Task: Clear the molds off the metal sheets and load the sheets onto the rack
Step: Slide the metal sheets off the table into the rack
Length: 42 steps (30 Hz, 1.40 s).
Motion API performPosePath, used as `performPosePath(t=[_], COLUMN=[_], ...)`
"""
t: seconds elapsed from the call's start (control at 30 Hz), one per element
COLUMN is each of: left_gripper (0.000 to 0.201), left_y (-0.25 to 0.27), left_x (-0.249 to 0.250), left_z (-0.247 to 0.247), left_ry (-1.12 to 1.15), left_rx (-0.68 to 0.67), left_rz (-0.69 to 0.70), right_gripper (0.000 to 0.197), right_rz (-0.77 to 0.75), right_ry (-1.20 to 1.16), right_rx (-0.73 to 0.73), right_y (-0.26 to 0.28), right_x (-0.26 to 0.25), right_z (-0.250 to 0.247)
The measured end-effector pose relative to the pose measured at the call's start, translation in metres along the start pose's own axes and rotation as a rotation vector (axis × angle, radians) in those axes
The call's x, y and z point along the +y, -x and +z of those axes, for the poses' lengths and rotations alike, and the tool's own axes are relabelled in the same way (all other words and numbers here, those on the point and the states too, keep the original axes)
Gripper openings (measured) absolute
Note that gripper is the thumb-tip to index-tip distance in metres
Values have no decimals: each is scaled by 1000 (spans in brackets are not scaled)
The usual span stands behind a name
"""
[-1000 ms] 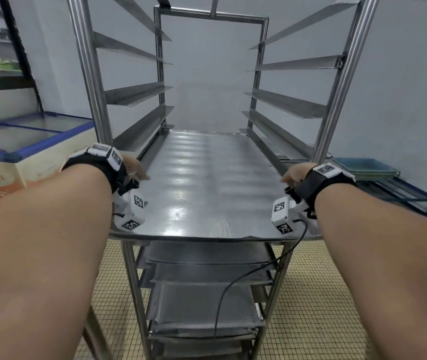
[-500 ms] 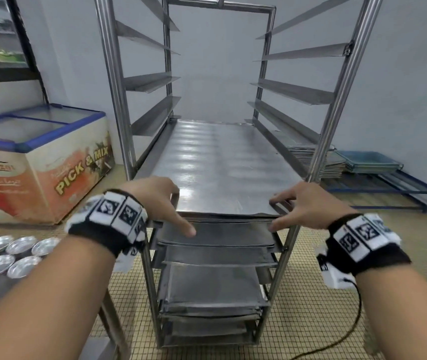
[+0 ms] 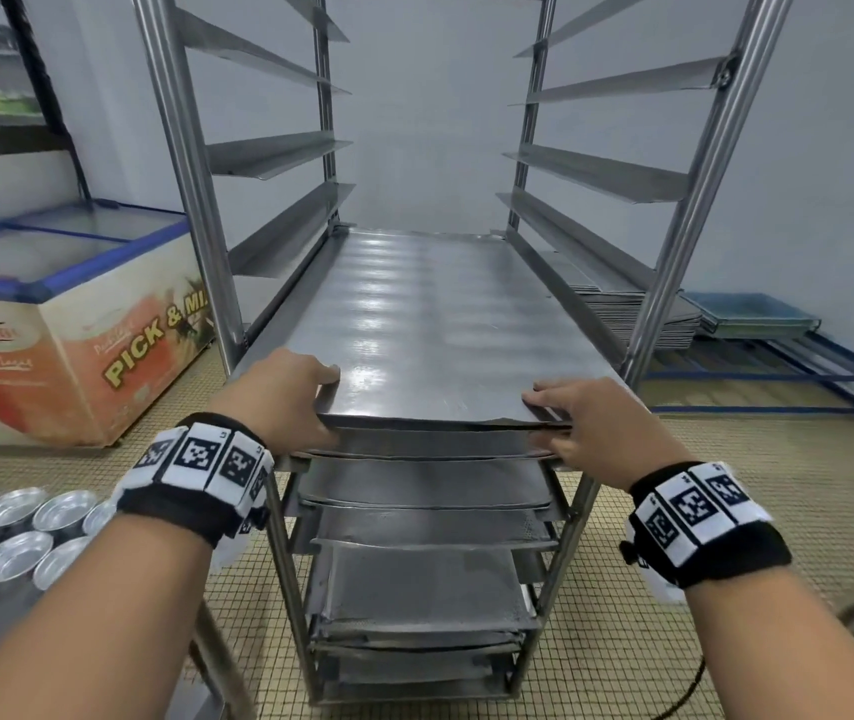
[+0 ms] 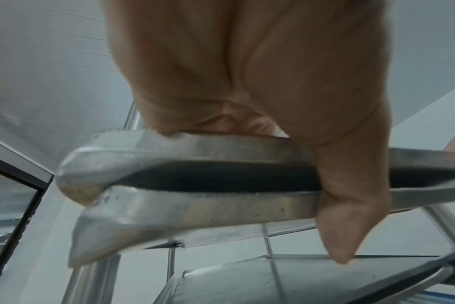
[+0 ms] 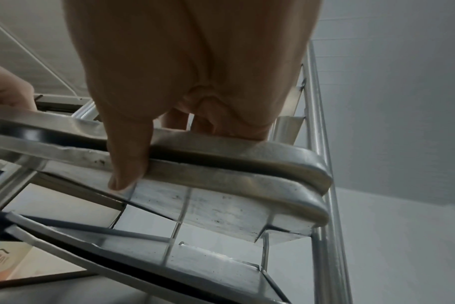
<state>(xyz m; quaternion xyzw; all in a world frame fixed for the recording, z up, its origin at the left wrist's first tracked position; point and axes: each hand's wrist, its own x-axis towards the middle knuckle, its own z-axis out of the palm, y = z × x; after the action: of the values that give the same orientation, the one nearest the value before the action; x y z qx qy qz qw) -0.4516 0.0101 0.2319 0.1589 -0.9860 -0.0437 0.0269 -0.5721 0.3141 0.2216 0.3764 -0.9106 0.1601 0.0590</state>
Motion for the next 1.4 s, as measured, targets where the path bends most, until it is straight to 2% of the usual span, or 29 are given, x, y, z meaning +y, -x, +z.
performPosePath(t=[0.27, 0.47, 0.63, 0.87, 1.17, 1.3, 1.33, 1.4], left_gripper=[48, 63, 61, 62, 54, 41, 43, 60], left_y=[-53, -81, -102, -123, -123, -112, -108, -96], left_x=[4, 10, 9, 5, 2, 2, 2, 1], left_z=[-10, -17, -18, -13, -9, 2, 7, 17], left_ry=[-61, -40, -40, -45, -80, -198, -217, -247], left_rx=[2, 9, 23, 51, 81, 204, 232, 256], left_rz=[-13, -29, -32, -20, 4, 50, 64, 64], right_gripper=[30, 29, 14, 12, 22, 39, 44, 53], right_rz=[-34, -43, -63, -83, -40, 2, 0, -19], right_ry=[57, 78, 134, 170, 173, 193, 193, 194], right_rx=[46, 36, 35, 61, 92, 60, 59, 60], right_y=[-53, -90, -114, -134, -134, -125, -120, -110], right_x=[22, 39, 49, 59, 59, 51, 51, 53], right_z=[7, 10, 17, 24, 26, 20, 19, 20])
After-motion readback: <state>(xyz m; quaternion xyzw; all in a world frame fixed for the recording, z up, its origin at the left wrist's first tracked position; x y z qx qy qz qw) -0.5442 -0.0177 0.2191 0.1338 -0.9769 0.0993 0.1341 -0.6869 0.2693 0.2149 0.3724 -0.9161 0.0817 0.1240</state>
